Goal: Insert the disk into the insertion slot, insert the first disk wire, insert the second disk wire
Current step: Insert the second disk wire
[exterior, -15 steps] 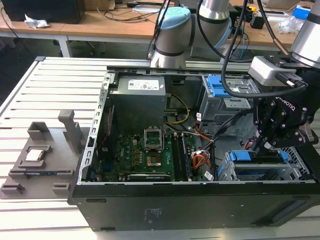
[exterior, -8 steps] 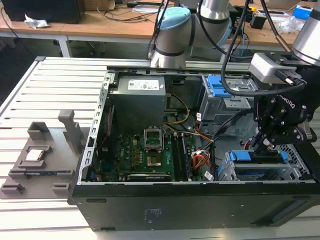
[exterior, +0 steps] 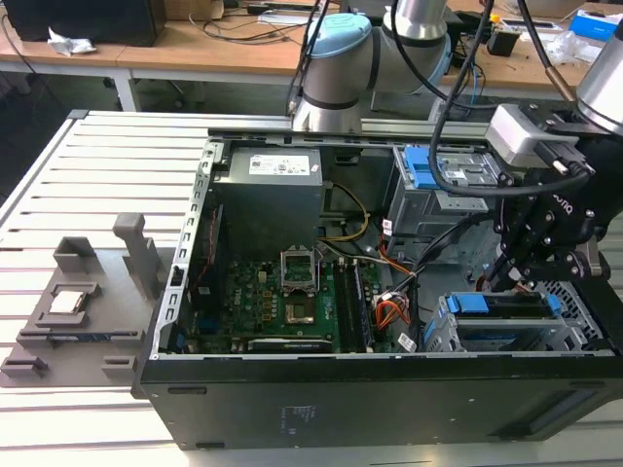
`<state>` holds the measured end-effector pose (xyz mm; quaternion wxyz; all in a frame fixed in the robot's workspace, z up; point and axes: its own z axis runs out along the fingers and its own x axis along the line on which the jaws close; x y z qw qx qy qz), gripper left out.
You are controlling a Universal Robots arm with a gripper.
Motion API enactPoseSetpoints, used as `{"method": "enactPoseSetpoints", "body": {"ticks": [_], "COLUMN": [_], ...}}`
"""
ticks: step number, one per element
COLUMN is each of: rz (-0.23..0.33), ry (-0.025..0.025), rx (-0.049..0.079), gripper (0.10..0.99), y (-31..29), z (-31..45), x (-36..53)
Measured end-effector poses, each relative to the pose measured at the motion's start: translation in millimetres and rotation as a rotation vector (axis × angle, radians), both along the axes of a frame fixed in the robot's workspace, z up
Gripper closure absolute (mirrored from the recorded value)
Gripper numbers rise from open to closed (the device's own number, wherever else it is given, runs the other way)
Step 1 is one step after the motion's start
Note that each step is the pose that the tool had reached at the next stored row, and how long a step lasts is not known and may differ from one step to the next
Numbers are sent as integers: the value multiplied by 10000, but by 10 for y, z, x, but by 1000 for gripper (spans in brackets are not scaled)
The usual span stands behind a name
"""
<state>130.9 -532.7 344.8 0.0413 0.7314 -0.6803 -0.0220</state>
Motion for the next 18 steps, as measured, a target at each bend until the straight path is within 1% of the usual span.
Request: {"method": "enactPoseSetpoints", "body": {"ticks": [1, 2, 3, 5, 6, 9, 12, 18], "rz": [0, 0, -11, -93, -121, -122, -123, -122], "ry": [1, 2, 8, 15, 20, 24, 30, 29], "rx": [10, 42, 123, 181, 184, 183, 185, 182], "gripper": [941, 941, 941, 941, 941, 941, 941, 941], "y": [-64, -102, -117, -116, -107, -51, -47, -56], "z": [0, 0, -1, -5, -9, -11, -15, -22], "x": [-1, 0, 2, 10, 21, 52, 85, 90]}}
